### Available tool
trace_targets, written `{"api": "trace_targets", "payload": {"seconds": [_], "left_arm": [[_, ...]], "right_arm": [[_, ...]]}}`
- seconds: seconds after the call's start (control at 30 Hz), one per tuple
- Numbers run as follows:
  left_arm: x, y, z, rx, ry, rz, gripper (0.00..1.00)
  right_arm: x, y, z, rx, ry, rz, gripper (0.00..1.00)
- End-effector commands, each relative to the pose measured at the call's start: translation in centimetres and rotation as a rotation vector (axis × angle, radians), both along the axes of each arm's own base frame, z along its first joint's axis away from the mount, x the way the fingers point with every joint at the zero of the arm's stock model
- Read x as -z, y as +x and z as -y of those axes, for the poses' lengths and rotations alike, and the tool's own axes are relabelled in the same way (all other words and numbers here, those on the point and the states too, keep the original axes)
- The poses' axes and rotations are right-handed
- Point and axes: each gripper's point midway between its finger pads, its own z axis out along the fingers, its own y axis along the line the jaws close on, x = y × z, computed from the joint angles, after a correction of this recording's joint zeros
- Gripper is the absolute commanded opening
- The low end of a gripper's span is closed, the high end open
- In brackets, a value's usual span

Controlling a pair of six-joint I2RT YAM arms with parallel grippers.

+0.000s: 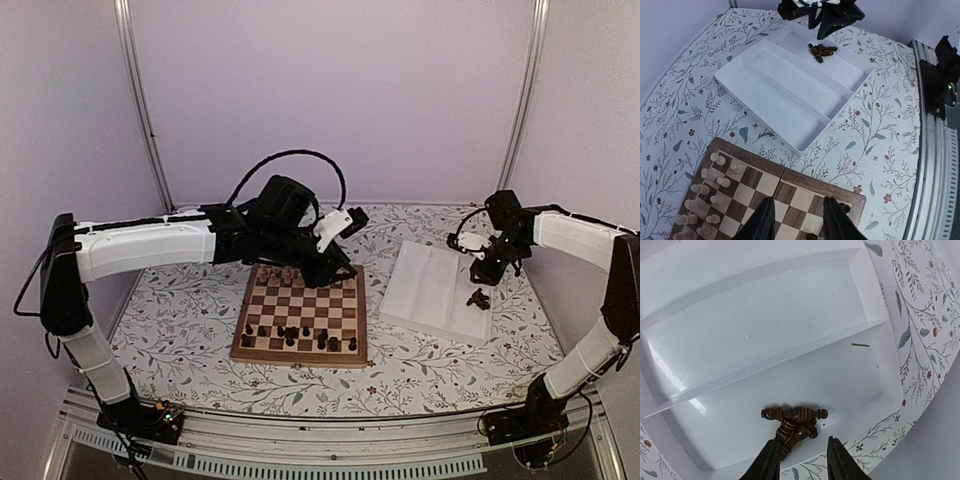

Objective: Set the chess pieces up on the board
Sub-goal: Pick up the chess piece from the storage box.

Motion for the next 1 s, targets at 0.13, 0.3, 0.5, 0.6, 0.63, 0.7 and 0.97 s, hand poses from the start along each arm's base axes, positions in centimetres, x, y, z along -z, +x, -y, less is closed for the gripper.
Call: {"api": "trace_targets", "payload": {"seconds": [0.13, 0.3, 0.5, 0.6, 0.63, 0.7, 0.97], "left_arm": [[-0.5, -1.2, 0.7, -0.017, -0.020, 0.053, 0.38], [0.5, -2.3, 1.3, 0.010, 0.012, 0.044, 0.39], [0.8, -2.2, 1.3, 0.003, 0.025, 0.051, 0.39], [0.8, -2.2, 1.3, 0.000, 0.025, 0.049, 0.39], [0.9, -2.3, 1.3, 0.000, 0.027, 0.049, 0.39], [0.9, -2.2, 1.3, -0.002, 0.028, 0.051, 0.39], [0.7, -2.2, 1.3, -0.005, 0.020, 0.051, 0.39]], "right_arm": [[3.7, -3.1, 3.4, 0.079, -0.193, -0.199, 0.41], [5.4, -3.8, 3.6, 0.118, -0.229, -0.275, 0.45], [6.9, -3.0, 3.7, 0.158, -0.252, -0.297, 0.44], [7.5, -2.2, 3.5, 0.174, -0.247, -0.292, 0.44], [7.8, -2.0, 3.4, 0.175, -0.240, -0.292, 0.43], [8.3, -2.0, 2.9, 0.171, -0.216, -0.313, 0.40], [8.5, -3.0, -1.4, 0.108, 0.017, -0.402, 0.14]]}}
